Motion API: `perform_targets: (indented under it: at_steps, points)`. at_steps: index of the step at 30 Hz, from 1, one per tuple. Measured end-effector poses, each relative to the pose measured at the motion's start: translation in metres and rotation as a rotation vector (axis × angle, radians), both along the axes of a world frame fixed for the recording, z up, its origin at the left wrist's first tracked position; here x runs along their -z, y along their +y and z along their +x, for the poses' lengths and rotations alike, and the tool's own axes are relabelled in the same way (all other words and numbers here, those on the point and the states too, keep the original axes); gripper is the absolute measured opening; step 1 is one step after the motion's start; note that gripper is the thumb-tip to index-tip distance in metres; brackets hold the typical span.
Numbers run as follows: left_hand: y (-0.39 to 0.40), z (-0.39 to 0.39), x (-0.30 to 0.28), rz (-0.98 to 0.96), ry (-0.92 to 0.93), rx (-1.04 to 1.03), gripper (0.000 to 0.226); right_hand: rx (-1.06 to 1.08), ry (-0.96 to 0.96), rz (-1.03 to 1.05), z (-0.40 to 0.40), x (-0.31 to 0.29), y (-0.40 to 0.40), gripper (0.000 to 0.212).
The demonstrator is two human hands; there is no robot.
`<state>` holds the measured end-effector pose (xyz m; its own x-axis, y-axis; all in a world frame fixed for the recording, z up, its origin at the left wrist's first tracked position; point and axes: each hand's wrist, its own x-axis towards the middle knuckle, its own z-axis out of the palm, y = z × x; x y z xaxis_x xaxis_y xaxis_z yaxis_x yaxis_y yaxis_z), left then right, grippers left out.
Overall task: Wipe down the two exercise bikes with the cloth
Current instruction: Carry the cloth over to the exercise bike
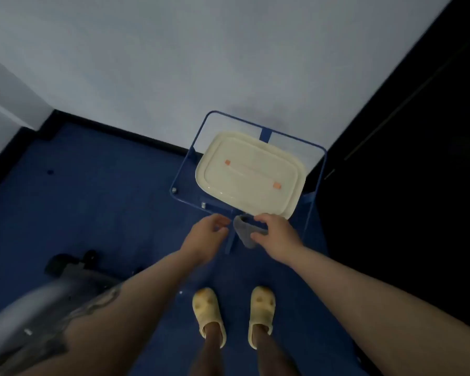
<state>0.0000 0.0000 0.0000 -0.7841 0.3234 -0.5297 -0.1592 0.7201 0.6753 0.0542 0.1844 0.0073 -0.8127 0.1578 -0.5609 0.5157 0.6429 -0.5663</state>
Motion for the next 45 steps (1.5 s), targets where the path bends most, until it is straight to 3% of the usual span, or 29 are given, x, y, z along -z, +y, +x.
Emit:
perform_targets:
  at_steps: [5, 11, 17, 23, 30, 39, 45]
  points:
    - [-0.003, 0.002, 0.041, 0.013, -0.039, -0.013, 0.021, 0.053, -0.022, 0.091, -0.012, 0.039, -0.001, 0.045]
    - [-0.006, 0.008, 0.062, 0.034, -0.067, -0.034, 0.022, 0.099, 0.051, 0.158, -0.011, 0.058, -0.004, 0.011]
    - [-0.009, 0.007, 0.059, 0.038, -0.092, -0.02, 0.023, 0.067, 0.041, 0.206, -0.016, 0.053, -0.006, 0.009]
    - [-0.031, -0.006, 0.026, 0.047, -0.064, -0.033, 0.021, 0.024, 0.096, 0.154, -0.009, 0.015, -0.015, 0.008]
    - [-0.071, -0.004, -0.049, 0.037, 0.032, -0.143, 0.019, -0.081, 0.234, 0.123, -0.009, -0.071, -0.037, 0.011]
    - [-0.107, 0.058, -0.127, 0.095, 0.234, -0.516, 0.019, -0.247, 0.398, -0.266, -0.019, -0.134, -0.084, 0.013]
    - [-0.147, 0.151, -0.153, 0.051, 0.313, -0.886, 0.018, -0.593, 0.363, -0.391, 0.001, -0.15, -0.137, 0.023]
